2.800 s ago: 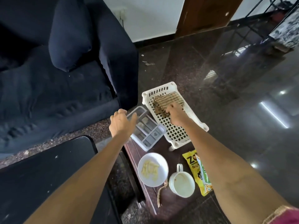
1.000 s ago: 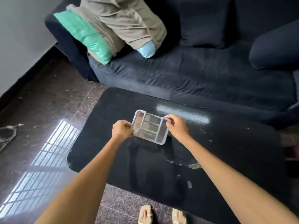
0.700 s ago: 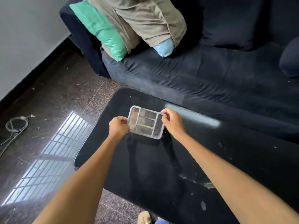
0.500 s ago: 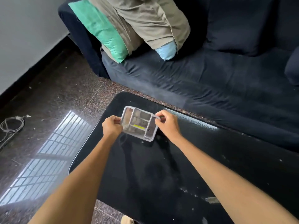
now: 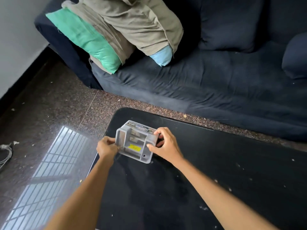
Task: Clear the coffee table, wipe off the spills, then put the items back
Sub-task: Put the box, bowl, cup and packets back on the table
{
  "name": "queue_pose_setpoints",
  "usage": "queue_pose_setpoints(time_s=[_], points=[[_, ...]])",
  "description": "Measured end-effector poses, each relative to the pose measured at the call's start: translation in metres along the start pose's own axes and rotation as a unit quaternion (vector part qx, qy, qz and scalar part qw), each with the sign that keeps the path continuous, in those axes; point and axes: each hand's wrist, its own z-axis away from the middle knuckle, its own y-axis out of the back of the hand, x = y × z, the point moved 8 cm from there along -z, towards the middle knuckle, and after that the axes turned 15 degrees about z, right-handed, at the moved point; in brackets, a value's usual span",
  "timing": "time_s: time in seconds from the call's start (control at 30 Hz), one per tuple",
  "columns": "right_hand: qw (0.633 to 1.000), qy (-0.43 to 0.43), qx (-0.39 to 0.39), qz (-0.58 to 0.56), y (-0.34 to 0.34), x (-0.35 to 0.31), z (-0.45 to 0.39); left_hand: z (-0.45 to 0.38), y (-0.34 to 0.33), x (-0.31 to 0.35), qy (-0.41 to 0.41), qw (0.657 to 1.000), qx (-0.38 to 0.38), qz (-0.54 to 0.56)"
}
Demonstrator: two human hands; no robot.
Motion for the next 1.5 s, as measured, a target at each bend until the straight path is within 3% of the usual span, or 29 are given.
queue_pose_setpoints(time_s=[0.17,0.33,0.4,0.47,0.63,0.8,0.87,1.0,1.07,1.2,1.33,1.5], points=[[0.997,-0.081,0.011,0.000,0.003,0.000,-0.014,-0.008,-0.006,0.036,-0.037,0.997,-0.041,-0.062],[0.965,-0.257,0.041,0.019,-0.008,0.018,-0.010,-0.016,-0.018,0.067,-0.086,0.993,-0.060,-0.050],[0.933,-0.354,0.047,-0.038,-0.028,0.022,0.002,-0.015,-0.027,0.064,-0.049,0.995,-0.088,-0.020],[0.916,-0.391,0.066,-0.058,-0.045,0.016,0.015,-0.008,-0.036,0.056,-0.004,0.991,-0.132,-0.011],[0.958,-0.273,0.025,0.087,-0.052,-0.026,0.023,-0.007,-0.033,0.074,-0.128,0.965,-0.157,-0.166],[0.957,-0.227,0.146,0.104,-0.009,-0.024,0.004,-0.010,-0.057,0.101,-0.221,0.897,-0.245,-0.294],[0.964,-0.214,0.129,0.090,-0.002,-0.016,-0.011,-0.011,-0.064,0.099,-0.233,0.889,-0.257,-0.299],[0.979,-0.190,0.044,0.065,-0.007,-0.012,-0.029,-0.010,-0.063,0.097,-0.252,0.894,-0.237,-0.284],[0.979,-0.176,0.065,0.077,-0.006,-0.016,-0.030,-0.004,-0.056,0.101,-0.269,0.907,-0.211,-0.247],[0.967,-0.214,0.135,0.037,-0.011,-0.013,-0.025,-0.011,-0.025,0.098,-0.229,0.955,-0.088,-0.164],[0.961,-0.255,0.106,0.010,-0.031,-0.001,-0.023,-0.014,-0.016,0.084,-0.196,0.962,-0.105,-0.155],[0.968,-0.242,0.060,0.037,-0.028,-0.012,-0.027,-0.008,0.002,0.080,-0.169,0.976,-0.079,-0.113]])
